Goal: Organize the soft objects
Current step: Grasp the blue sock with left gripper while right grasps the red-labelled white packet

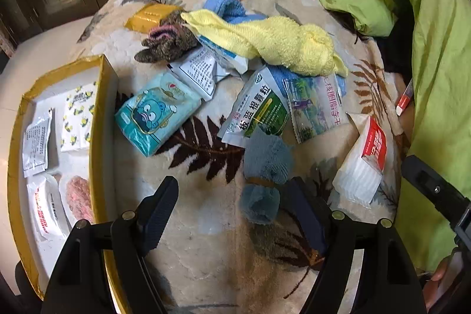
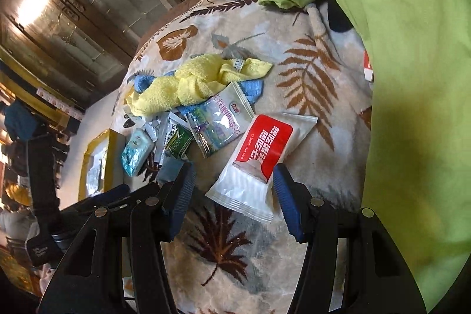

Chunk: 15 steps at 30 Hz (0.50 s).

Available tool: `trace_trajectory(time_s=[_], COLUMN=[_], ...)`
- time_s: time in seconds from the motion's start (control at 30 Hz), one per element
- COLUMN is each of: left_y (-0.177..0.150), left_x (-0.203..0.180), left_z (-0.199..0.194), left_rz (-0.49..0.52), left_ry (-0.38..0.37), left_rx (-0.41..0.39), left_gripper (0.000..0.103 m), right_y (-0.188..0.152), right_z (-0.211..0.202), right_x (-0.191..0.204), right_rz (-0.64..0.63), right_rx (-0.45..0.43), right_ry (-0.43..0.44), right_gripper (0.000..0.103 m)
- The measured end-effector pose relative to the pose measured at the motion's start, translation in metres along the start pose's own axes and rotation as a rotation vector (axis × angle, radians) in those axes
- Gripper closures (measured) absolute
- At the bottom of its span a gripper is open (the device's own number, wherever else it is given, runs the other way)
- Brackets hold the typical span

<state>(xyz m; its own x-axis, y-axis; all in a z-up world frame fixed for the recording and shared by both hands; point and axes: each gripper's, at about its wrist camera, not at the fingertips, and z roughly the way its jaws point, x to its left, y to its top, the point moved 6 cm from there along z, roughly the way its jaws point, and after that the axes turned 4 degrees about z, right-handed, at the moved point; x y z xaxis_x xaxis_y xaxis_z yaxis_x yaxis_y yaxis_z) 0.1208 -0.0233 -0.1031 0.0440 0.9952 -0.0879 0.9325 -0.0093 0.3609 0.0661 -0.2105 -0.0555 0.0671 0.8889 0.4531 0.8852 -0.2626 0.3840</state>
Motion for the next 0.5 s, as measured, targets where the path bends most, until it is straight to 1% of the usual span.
trace_trajectory(time_s=[0.2,0.5], left_y=[0.002,0.000], left_x=[0.000,-0.003], left_z=[0.001,0.005], left_rz=[0.016,0.025], left_ry=[0.033,0.045], left_rx=[-0.020,-0.019], left_gripper=[0.025,0.025], right_y=[-0.004,-0.003], right_z=[0.004,0.007], right_x=[-0.002,-0.009], right_rz=[0.007,0.048], right_rx=[0.011,0.023], right_ry=[-0.017,-0.041], right_gripper=[0.048,0.048])
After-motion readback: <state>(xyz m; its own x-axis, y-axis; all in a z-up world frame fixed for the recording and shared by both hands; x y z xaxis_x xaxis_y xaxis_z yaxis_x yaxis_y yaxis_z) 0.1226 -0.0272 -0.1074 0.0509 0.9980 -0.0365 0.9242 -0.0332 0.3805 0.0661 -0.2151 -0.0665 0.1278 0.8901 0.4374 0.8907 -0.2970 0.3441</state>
